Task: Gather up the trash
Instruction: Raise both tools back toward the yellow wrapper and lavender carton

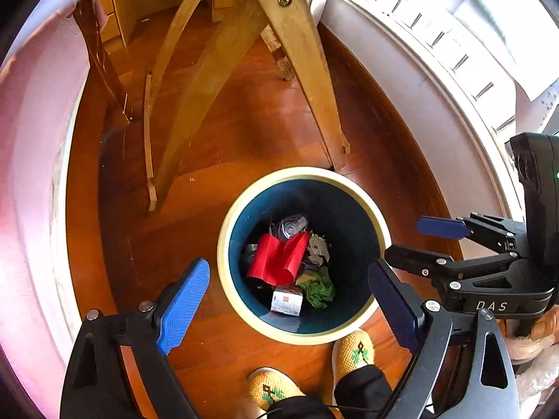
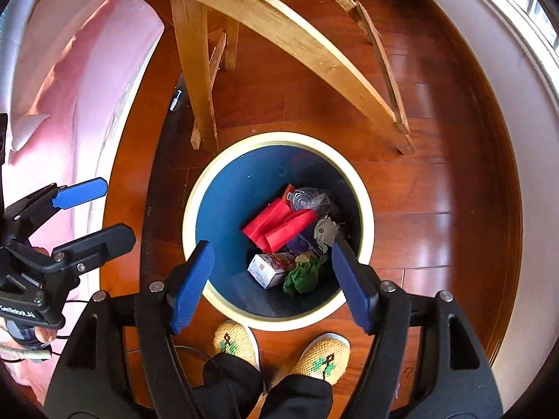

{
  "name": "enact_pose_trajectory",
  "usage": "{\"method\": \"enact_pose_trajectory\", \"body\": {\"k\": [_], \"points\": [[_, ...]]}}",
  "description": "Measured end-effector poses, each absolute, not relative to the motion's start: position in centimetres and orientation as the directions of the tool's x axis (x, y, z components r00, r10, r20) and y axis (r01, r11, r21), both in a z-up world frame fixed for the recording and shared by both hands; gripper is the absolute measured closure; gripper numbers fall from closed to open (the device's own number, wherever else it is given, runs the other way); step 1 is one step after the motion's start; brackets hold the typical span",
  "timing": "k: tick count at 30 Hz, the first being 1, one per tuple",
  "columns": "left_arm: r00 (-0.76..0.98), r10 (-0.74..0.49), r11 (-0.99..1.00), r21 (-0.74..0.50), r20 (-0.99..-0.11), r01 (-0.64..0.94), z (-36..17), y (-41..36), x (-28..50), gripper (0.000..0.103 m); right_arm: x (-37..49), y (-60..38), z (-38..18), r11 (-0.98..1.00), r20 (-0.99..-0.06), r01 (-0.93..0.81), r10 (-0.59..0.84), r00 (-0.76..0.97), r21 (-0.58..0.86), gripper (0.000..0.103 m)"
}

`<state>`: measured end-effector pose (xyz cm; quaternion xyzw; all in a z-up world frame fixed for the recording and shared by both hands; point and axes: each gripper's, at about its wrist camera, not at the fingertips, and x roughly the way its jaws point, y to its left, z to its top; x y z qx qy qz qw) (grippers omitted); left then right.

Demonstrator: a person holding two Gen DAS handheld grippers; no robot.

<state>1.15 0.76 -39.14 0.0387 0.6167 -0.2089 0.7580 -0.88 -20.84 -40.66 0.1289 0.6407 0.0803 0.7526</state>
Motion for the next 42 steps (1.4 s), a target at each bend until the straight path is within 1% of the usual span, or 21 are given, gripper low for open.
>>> {"method": "enact_pose_trajectory", "body": {"k": [8,15,21,30,36,42], "points": [[0.154,-0.275,0.907,-0.203,-0.949,0.369,-34.1,0.2,0.4,0.01,-1.8,-20.7,-36.1,0.951,-0.943,0.081,0.282,0.178,0.3,0.035],[0.153,-0.291,0.908,-0.222,-0.945,0.356,-27.6,0.4,-0.2,0.01,-2.6,-20.4,-29.6,0.94,-0.936,0.127,0.286,0.204,0.315,0.035],[0.181,-0.306,0.906,-0.227,-0.935,0.357,-19.2,0.9,-0.8,0.01,-3.4,-19.8,-21.3,0.938,-0.926,0.131,0.283,0.249,0.322,0.035],[0.26,-0.346,0.912,-0.258,-0.902,0.317,-4.7,3.1,-1.5,0.01,-4.6,-18.2,-6.6,0.941,-0.902,0.119,0.261,0.343,0.318,0.035],[0.366,-0.362,0.911,-0.242,-0.857,0.332,4.2,5.0,-0.9,0.01,-3.9,-16.8,1.8,0.949,-0.866,0.08,0.24,0.439,0.304,0.035],[0.477,-0.374,0.911,-0.217,-0.796,0.351,11.5,7.7,1.7,0.01,-2.0,-15.3,8.3,0.97,-0.812,0.027,0.188,0.553,0.243,0.035]]}}
